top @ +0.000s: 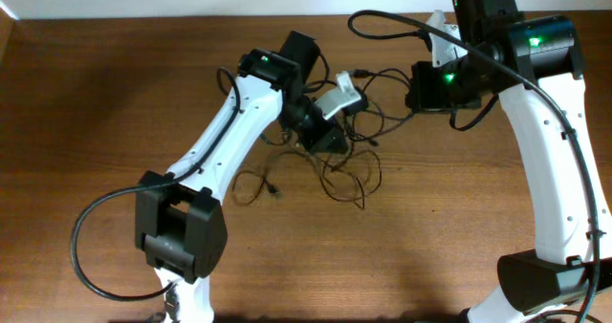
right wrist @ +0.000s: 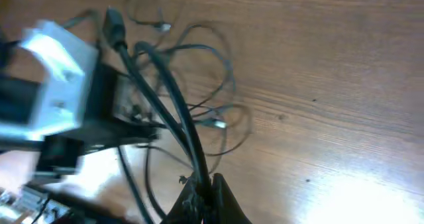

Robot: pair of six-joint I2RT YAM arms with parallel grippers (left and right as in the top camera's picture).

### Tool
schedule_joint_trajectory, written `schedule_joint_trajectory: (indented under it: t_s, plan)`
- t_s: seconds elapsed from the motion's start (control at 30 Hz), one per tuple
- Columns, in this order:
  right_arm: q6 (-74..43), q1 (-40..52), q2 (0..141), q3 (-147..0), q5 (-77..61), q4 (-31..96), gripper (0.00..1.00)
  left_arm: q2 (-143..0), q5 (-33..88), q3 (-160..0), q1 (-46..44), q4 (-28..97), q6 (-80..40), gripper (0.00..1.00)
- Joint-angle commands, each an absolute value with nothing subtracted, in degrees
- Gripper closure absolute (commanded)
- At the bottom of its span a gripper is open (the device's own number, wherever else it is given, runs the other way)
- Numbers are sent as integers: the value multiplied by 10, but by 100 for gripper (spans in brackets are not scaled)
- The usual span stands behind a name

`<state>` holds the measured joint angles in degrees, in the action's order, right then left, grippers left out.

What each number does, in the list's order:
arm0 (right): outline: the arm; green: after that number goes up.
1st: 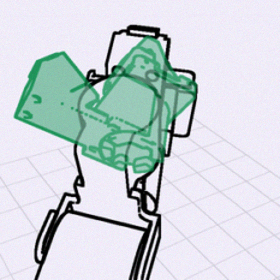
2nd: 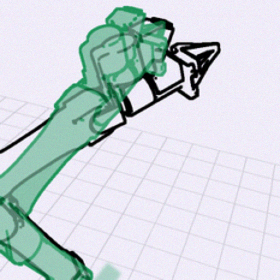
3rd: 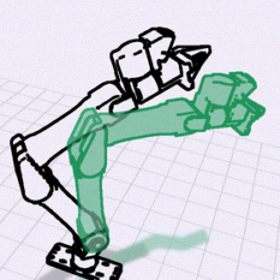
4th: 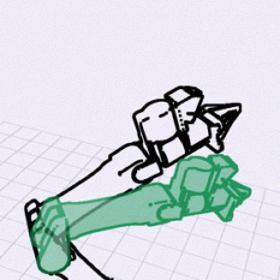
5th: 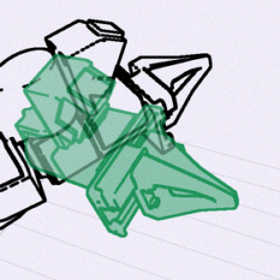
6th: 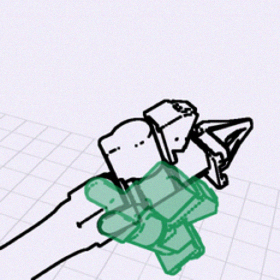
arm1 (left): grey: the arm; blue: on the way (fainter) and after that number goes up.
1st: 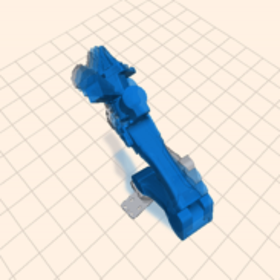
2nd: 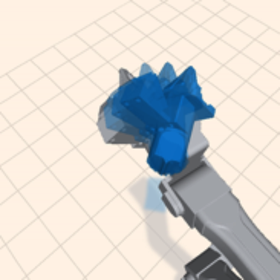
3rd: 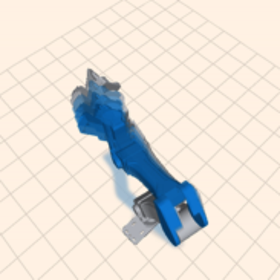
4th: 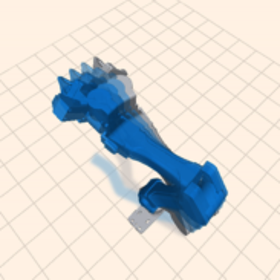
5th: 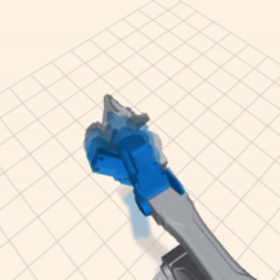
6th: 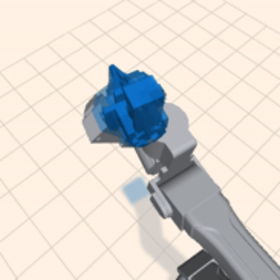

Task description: Untangle cables

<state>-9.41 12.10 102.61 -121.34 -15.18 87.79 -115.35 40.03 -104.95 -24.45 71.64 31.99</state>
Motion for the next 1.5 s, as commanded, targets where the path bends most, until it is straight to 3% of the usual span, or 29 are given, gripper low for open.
schedule_joint_trajectory:
  t_s: [0.0, 0.1, 0.23, 0.37, 0.5, 0.53, 0.6, 0.73, 0.9, 1.0, 1.07, 1.2, 1.47]
  plan:
    - [-138, 123, 1028, -1223, -51, 877, 96, -1146, 389, -1085, -183, 711, 274, 100]
    - [-145, 123, 1034, -1210, -39, 876, 96, -1130, 331, -1087, -126, 678, 180, 100]
    - [-147, 123, 1053, -1185, -57, 876, 96, -1130, 297, -1087, -98, 681, 167, 100]
    - [-143, 124, 1062, -1179, -81, 872, 96, -1130, 94, -1087, -97, 681, 67, 100]
    - [-105, 124, 1062, -1179, -168, 857, 96, -1130, 91, -1087, -98, 682, 65, 100]
    - [-88, 124, 1062, -1179, -204, 852, 96, -1130, 70, -1087, -98, 681, 37, 96]
    - [-74, 124, 1062, -1179, -241, 846, 96, -1130, 44, -1087, -98, 682, 7, 1]
    - [-33, 124, 1062, -1179, -297, 840, 96, -1129, 100, -1088, -98, 682, 11, 1]
    - [-21, 124, 1062, -1179, -303, 839, 96, -1103, 359, -1115, -96, 678, 209, 0]
    - [-16, 124, 1062, -1179, -308, 839, 96, -1098, 409, -1116, -96, 656, 216, 13]
    - [-1, 124, 1062, -1179, -315, 839, 96, -1098, 450, -1116, -96, 629, 222, 16]
    - [13, 124, 1062, -1179, -315, 840, 96, -1098, 563, -1116, -96, 575, 237, 7]
    - [13, 124, 1062, -1179, -344, 840, 96, -1098, 530, -1116, -139, 574, 331, 4]
